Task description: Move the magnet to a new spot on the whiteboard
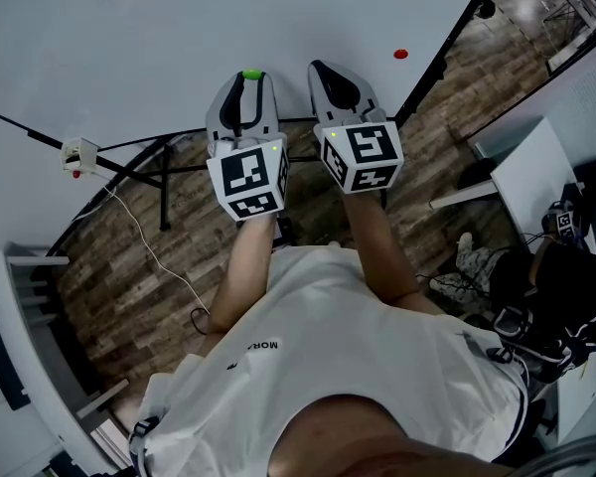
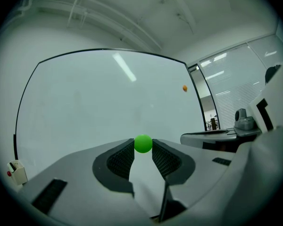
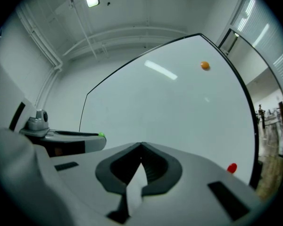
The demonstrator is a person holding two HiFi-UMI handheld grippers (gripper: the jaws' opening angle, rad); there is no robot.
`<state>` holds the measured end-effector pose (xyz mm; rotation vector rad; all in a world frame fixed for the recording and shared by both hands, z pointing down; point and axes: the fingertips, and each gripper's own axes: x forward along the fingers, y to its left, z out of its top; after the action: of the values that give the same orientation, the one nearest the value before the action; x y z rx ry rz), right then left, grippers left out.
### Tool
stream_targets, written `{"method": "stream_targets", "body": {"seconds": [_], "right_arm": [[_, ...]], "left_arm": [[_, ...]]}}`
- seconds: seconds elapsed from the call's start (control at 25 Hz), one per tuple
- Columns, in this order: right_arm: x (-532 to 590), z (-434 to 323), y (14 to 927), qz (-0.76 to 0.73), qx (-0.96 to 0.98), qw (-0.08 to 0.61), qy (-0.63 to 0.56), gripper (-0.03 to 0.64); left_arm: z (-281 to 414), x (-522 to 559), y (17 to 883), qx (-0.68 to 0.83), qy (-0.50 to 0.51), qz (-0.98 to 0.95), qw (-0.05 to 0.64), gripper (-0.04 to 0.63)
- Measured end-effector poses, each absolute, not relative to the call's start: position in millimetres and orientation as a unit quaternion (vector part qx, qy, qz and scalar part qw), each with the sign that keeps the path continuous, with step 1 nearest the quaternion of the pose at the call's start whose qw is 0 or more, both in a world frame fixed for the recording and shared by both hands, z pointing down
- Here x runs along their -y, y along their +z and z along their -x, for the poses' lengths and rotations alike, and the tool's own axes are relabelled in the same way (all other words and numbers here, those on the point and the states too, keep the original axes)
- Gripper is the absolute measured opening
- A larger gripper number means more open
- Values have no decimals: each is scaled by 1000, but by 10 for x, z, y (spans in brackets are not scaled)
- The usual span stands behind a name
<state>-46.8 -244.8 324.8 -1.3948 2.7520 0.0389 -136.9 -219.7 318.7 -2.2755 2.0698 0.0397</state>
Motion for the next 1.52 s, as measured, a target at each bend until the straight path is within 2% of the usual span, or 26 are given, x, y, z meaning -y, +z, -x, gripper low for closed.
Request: {"method": "stream_targets", "body": {"seconds": [1.52], "right_arm": [[2311, 542, 3236, 447, -894, 31, 21, 12]], "left_arm": [[1496, 2082, 3249, -683, 22, 730, 28, 121]]}}
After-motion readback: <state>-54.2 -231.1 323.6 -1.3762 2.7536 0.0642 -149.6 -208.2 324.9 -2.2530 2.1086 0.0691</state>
